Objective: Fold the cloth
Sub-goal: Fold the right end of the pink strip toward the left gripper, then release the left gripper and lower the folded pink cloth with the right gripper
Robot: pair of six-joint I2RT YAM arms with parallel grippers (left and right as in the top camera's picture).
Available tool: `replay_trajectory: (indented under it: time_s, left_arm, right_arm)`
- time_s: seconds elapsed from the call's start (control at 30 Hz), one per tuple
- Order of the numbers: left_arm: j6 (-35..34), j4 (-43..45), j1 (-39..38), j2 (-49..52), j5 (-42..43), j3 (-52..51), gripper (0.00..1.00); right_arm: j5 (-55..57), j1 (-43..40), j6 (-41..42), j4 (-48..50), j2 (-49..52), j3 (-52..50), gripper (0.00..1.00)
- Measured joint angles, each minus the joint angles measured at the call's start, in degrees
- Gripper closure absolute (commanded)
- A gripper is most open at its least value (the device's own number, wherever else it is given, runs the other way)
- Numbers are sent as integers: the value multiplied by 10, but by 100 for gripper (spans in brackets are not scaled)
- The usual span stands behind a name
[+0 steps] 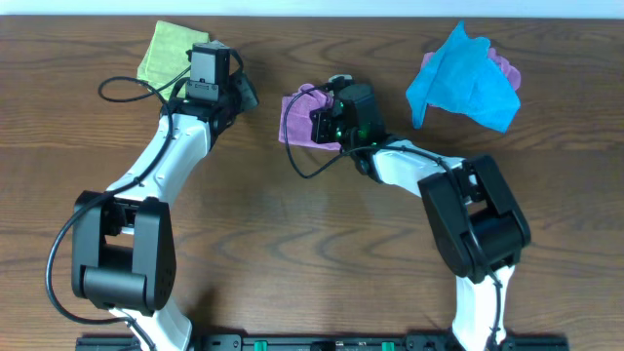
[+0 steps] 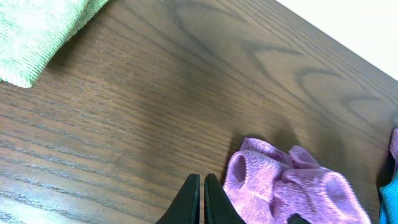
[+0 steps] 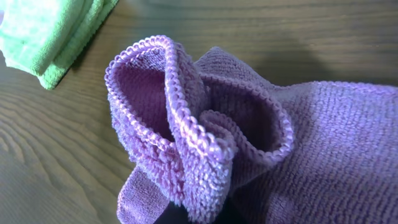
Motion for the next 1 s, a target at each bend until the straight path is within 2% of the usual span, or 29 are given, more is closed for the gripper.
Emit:
replay_trajectory:
  time_s: [0.03,0.2,0.27,0.47,0.63,1.0]
  left_arm:
    - [0,0,0,0,0,0,94]
    - [0,0,0,0,0,0,94]
    - [0,0,0,0,0,0,94]
    - [0,0,0,0,0,0,94]
    - [0,0,0,-1,0,0,94]
    - [0,0,22,-30,0,0,94]
  right_arm:
    - [1,3,0,0,3,3,93]
    - [3,14,-3,0,10,14,59]
    - [2,16,-3,1,10,18,54]
    - [-43,17,-2,22,10,20,30]
    - [-76,22,8,26,10,20,24]
    - [-109,61,15,23,10,20,20]
